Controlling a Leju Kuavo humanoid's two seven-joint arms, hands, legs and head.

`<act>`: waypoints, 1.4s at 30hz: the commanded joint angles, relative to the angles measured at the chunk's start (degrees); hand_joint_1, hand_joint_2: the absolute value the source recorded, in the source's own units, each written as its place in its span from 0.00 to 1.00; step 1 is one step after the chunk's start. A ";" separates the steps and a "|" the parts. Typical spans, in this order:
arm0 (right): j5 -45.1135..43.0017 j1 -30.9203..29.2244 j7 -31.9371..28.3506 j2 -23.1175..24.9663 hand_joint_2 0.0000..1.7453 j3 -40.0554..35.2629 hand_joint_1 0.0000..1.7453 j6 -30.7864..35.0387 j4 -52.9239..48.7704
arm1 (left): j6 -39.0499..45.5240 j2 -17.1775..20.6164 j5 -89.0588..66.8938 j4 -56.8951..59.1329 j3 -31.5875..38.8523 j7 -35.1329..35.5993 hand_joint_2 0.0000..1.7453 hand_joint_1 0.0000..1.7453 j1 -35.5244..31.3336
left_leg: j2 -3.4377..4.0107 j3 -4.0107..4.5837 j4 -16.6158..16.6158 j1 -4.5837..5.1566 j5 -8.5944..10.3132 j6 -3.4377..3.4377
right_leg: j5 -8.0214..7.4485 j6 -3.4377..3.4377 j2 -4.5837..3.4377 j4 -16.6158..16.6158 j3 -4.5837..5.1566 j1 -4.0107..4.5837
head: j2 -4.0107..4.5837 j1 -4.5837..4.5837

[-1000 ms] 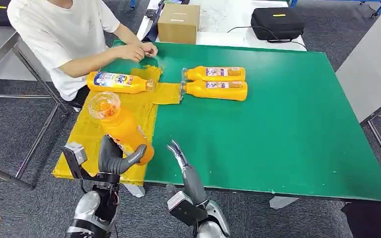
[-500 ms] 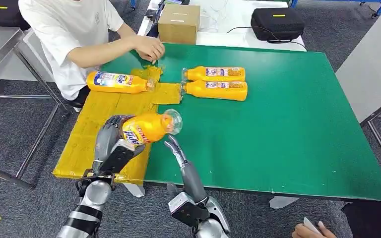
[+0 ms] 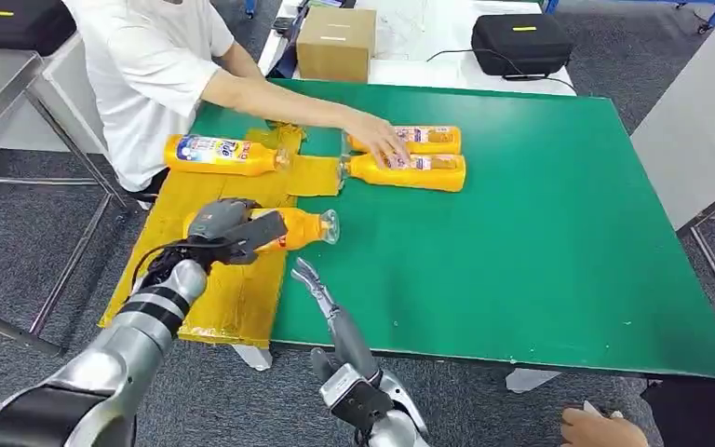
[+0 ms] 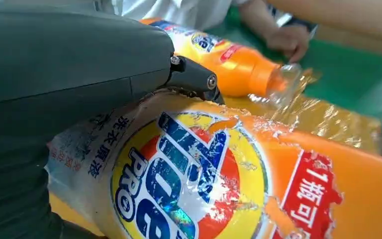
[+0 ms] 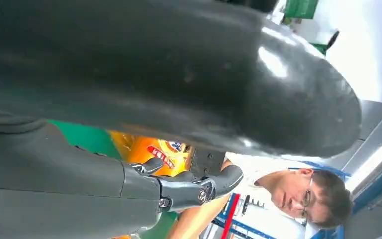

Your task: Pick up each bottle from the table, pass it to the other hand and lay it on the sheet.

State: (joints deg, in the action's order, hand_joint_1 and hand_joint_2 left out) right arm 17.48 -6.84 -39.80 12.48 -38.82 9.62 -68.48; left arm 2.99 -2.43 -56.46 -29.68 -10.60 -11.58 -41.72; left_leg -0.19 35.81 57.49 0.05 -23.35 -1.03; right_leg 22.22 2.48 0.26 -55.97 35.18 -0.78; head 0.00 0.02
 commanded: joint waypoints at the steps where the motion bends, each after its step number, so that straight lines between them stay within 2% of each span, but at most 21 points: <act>1: -3.29 -2.69 -0.20 0.04 0.00 -3.34 0.00 -1.05 4.69 | -13.26 1.57 -3.18 14.98 -5.67 2.36 1.00 1.00 -11.40 | 0.04 -0.19 0.06 -0.09 -0.13 0.07 | 0.11 -0.10 -0.03 -0.03 -0.19 0.09 | 0.00 0.00; 2: -4.15 -3.16 -0.20 0.09 0.00 -3.67 0.00 -1.07 5.24 | -16.81 1.51 -3.04 15.59 -5.80 1.93 1.00 1.00 -11.90 | 0.05 -0.08 0.02 -0.05 -0.07 0.05 | 0.05 -0.06 -0.05 -0.01 -0.09 0.05 | 0.00 -0.02; 7: -4.15 -3.16 -0.20 0.09 0.00 -3.67 0.00 -1.07 5.24 | -16.81 1.51 -3.04 15.59 -5.80 1.93 1.00 1.00 -11.90 | 0.05 -0.16 0.05 -0.07 -0.12 0.07 | 0.10 -0.09 -0.04 -0.03 -0.17 0.07 | 0.00 0.00; 8: -4.37 -3.29 -0.20 0.12 0.00 -3.72 0.00 -0.97 5.43 | -17.60 1.48 -2.96 15.59 -5.79 1.82 1.00 0.95 -11.93 | 0.05 -0.19 0.04 -0.08 -0.13 0.08 | 0.11 -0.10 -0.05 -0.03 -0.19 0.08 | 0.00 0.00; 9: -4.72 -3.56 -0.20 0.07 0.00 -4.00 0.00 -0.66 5.78 | -19.77 1.42 -2.80 15.78 -5.84 1.53 1.00 0.68 -12.19 | 0.05 -0.12 0.03 -0.06 -0.09 0.06 | 0.07 -0.07 -0.06 -0.02 -0.13 0.06 | 0.00 0.00; 10: -5.58 -4.01 -0.20 0.23 0.00 -4.16 0.00 -0.77 6.48 | -23.32 1.16 -1.87 16.34 -5.25 1.23 1.00 0.08 -12.75 | 0.05 -0.10 0.03 -0.05 -0.08 0.05 | 0.06 -0.06 -0.06 -0.02 -0.10 0.05 | 0.00 0.00; 11: -6.11 -4.19 -0.20 0.41 0.00 -4.09 0.00 -0.67 6.93 | -25.32 0.99 -1.13 16.60 -4.64 1.70 1.00 0.00 -13.11 | 0.09 -0.20 0.09 -0.08 -0.17 0.08 | 0.13 -0.10 -0.09 -0.07 -0.20 0.08 | 0.00 -0.02; 13: -7.15 -4.78 -0.20 0.68 0.00 -4.29 0.00 -0.50 7.70 | -29.31 0.67 -0.05 16.89 -3.82 2.89 1.00 0.00 -13.92 | 0.05 -0.18 0.07 -0.08 -0.14 0.07 | 0.12 -0.09 -0.05 -0.06 -0.18 0.08 | 0.00 0.00; 16: -7.66 -5.38 -0.20 0.78 0.00 -4.67 0.00 -0.05 8.24 | -30.26 0.63 -1.06 16.77 -5.03 3.64 1.00 0.00 -14.28 | 0.05 -0.22 0.10 -0.11 -0.18 0.08 | 0.16 -0.11 -0.05 -0.07 -0.23 0.11 | 0.00 -0.02; 21: -8.29 -5.88 -0.20 0.13 0.00 -4.40 0.00 0.73 8.08 | -34.78 1.21 -2.41 17.02 -7.27 2.01 1.00 0.00 -15.82 | 0.03 -0.10 0.04 -0.06 -0.07 0.05 | 0.06 -0.07 -0.04 -0.02 -0.12 0.06 | 0.00 0.00; 23: -9.03 -5.74 -0.20 -0.16 0.00 -3.54 0.00 0.88 7.58 | -37.52 1.58 0.29 17.22 -5.04 1.10 1.00 0.00 -16.73 | 0.02 -0.08 0.01 -0.04 -0.05 0.04 | 0.05 -0.06 -0.02 -0.01 -0.09 0.04 | 0.00 0.00; 24: -8.90 -6.00 -0.20 -0.16 0.00 -3.48 0.00 1.07 7.79 | -40.80 1.82 1.11 17.52 -4.44 3.67 1.00 0.00 -17.57 | 0.01 -0.17 0.12 -0.10 -0.15 0.07 | 0.14 -0.10 -0.01 -0.08 -0.20 0.10 | 0.00 -0.02; 27: -8.86 -6.51 -0.20 -0.58 0.00 -3.95 0.00 1.13 7.08 | -43.08 2.32 0.81 17.35 -5.54 1.00 1.00 0.00 -18.41 | 0.08 -0.08 0.06 -0.06 -0.09 0.05 | 0.06 -0.07 -0.08 -0.05 -0.09 0.06 | 0.00 0.00; 28: -9.15 -6.67 -0.20 -0.86 0.00 -3.99 0.00 1.58 6.36 | -42.34 2.64 1.05 16.55 -6.09 -2.21 1.00 0.00 -18.35 | 0.07 -0.06 0.04 -0.04 -0.06 0.04 | 0.05 -0.06 -0.07 -0.06 -0.06 0.04 | 0.00 0.00; 30: -9.28 -6.69 -0.20 -0.90 0.00 -3.98 0.00 1.48 6.33 | -41.91 2.68 1.48 16.37 -5.79 -2.89 1.00 0.00 -18.33 | 0.06 -0.10 0.04 -0.04 -0.07 0.04 | 0.06 -0.06 -0.06 -0.06 -0.10 0.04 | 0.00 0.00; 31: -9.70 -6.47 -0.20 -1.26 0.00 -3.84 0.00 1.47 5.26 | -38.35 2.71 5.90 14.61 -2.53 -9.47 1.00 0.00 -17.41 | 0.08 -0.19 0.07 -0.07 -0.14 0.07 | 0.11 -0.10 -0.08 -0.08 -0.18 0.08 | 0.00 0.00; 33: -9.93 -6.29 -0.20 -1.72 0.00 -4.33 0.00 0.23 4.74 | -32.06 1.63 10.92 11.43 0.89 -16.47 1.00 0.00 -15.74 | 0.04 -0.08 0.00 -0.03 -0.04 0.03 | 0.04 -0.05 -0.04 -0.03 -0.08 0.02 | 0.00 -0.02; 35: -8.85 -6.29 -0.20 -2.06 0.00 -5.54 0.00 0.30 3.71 | -27.74 -0.98 18.78 5.51 5.42 -22.57 1.00 0.00 -12.60 | 0.05 -0.13 0.02 -0.04 -0.07 0.05 | 0.07 -0.06 -0.06 -0.04 -0.13 0.04 | 0.00 0.00; 37: -8.69 -5.71 -0.20 -1.29 0.00 -4.96 0.00 0.61 3.10 | -27.27 -3.74 27.91 -5.83 7.77 -23.54 1.00 0.00 -7.10 | -0.14 -0.19 -0.01 -0.04 -0.08 0.04 | 0.13 -0.05 0.14 0.01 -0.26 0.04 | 0.00 -0.02; 38: -8.20 -5.58 -0.20 -1.17 0.00 -4.86 0.00 0.86 3.03 | -29.42 -4.63 33.48 -11.60 8.38 -20.77 1.00 0.00 -4.46 | -0.13 -0.32 0.00 -0.04 -0.15 0.05 | 0.20 -0.08 0.12 -0.01 -0.38 0.04 | 0.00 0.04; 42: -8.00 -5.52 -0.20 -1.11 0.00 -4.78 0.00 0.92 3.10 | -29.09 -4.84 34.74 -13.77 8.26 -20.35 1.00 0.00 -3.48 | -0.01 -0.21 0.00 0.03 -0.11 0.03 | 0.12 -0.05 0.00 0.00 -0.22 -0.02 | 0.00 0.02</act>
State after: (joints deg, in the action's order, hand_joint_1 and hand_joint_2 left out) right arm 9.14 -11.02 -39.98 12.94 -42.05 10.29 -65.16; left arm -25.35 -3.52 -26.37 -28.93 -7.73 -33.35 -50.45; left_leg -0.19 35.81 57.50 0.09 -23.34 -1.03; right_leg 22.22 2.48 0.26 -55.99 35.18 -0.81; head 0.00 0.04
